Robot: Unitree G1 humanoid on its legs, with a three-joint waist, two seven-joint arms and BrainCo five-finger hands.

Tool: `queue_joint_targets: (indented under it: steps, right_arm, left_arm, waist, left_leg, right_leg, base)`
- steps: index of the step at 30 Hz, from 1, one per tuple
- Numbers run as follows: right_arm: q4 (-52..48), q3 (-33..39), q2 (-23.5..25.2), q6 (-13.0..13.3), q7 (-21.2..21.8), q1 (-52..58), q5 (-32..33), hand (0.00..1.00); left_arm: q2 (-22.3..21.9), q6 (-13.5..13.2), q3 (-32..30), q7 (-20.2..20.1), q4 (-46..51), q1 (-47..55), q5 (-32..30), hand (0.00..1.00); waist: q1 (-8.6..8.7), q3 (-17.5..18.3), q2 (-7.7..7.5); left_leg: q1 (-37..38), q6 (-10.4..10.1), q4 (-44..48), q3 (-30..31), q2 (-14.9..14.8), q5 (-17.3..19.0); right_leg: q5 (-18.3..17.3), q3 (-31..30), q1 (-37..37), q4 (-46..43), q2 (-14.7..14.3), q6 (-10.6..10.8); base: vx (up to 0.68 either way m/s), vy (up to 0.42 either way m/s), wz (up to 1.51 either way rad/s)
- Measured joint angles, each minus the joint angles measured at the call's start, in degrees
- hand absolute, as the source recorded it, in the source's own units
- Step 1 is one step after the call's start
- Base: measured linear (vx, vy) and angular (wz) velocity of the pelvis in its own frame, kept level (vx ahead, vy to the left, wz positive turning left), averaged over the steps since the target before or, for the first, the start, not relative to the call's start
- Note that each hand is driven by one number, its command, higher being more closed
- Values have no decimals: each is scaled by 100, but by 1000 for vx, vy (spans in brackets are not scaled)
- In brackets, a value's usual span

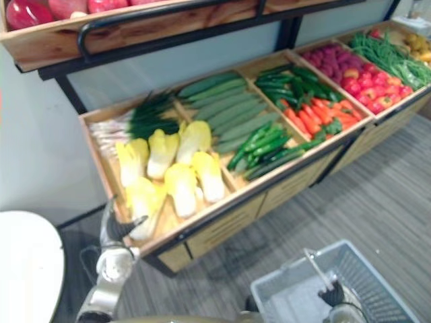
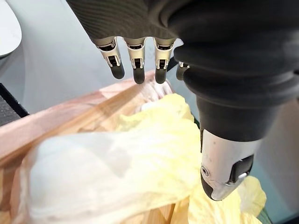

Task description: Pick vegetable in the basket

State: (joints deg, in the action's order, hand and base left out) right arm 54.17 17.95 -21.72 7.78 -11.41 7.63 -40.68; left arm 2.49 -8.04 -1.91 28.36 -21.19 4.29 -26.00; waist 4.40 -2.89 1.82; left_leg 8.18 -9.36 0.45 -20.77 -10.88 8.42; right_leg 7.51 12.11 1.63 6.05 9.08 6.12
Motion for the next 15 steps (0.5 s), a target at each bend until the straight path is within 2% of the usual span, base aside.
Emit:
queue_joint_targets:
  steps: [11,15]
  right_arm:
    - [1,-6,0,-6,-53,32,0,100]
    - [-3,-10,0,-4,-63,19,0,100]
  left_arm:
    - [-3,3,178,-8,-214,-19,18,0]
    - [-2,101,214,-17,-314,-14,33,0]
  waist:
    - [13,-18,25]
    - [8,-24,35]
  left_leg:
    - [6,-5,1,-71,0,21]
    - [-7,-13,6,-126,-7,46]
  right_leg:
    - [3,-65,31,0,-12,5]
    - [3,-131,88,0,-30,5]
  base:
    - [-1,-5,-2]
    - [-18,-30,-8]
